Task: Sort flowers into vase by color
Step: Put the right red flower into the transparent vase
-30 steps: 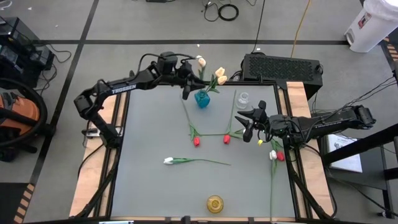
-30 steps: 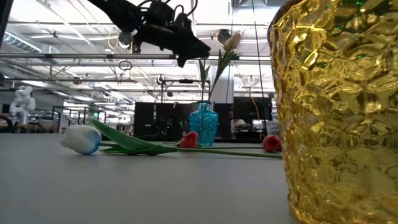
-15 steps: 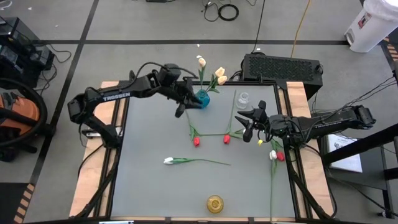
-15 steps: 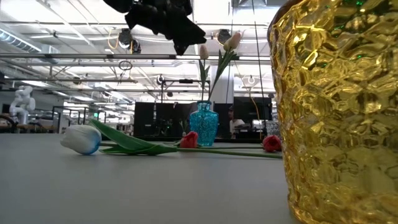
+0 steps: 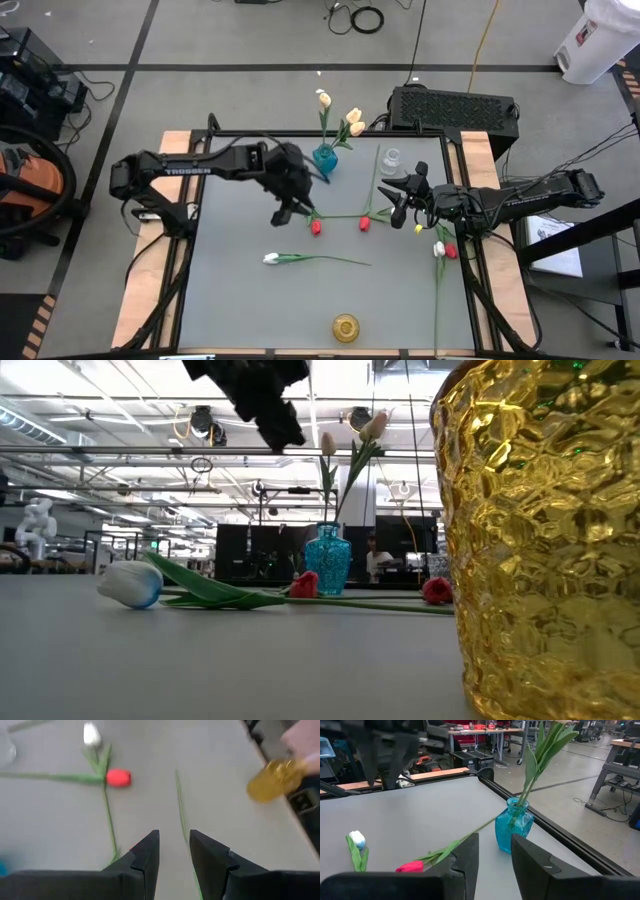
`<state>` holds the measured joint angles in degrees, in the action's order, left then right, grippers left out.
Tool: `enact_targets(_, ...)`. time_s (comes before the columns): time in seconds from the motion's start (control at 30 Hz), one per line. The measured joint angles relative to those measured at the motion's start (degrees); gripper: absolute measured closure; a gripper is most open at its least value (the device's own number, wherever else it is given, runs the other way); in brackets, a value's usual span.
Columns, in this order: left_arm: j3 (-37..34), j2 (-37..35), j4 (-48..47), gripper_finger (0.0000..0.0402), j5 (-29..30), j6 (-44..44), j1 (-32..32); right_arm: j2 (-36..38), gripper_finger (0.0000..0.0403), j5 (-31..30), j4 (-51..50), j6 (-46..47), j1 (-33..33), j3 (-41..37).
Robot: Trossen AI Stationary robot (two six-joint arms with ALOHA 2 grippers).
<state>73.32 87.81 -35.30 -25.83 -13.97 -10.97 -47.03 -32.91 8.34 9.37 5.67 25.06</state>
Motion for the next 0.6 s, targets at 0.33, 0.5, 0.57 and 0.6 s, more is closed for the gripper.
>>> enact_targets(0.33, 0.00, 0.03, -1.06, 0.0288, 7.00, 2.88, 9.06, 0.00, 0.0298, 0.00, 0.00, -0.01, 0.01, 0.00)
enact_targets(0.5, 0.00, 0.04, -0.82, 0.0288, 12.74, 5.83, 13.51, 0.00, 0.0298, -0.01, 0.00, 0.00, 0.00, 0.00)
enact_targets(0.57, -0.13, -0.50, -0.84, 0.0288, 15.23, 6.78, 15.28, 0.02, 0.0298, 0.00, 0.00, 0.00, 0.02, 0.00)
enact_targets(0.6, -0.47, -1.03, -0.44, 0.0288, 16.59, 7.53, 16.10, 0.01, 0.0298, 0.00, 0.00, -0.01, 0.00, 0.00)
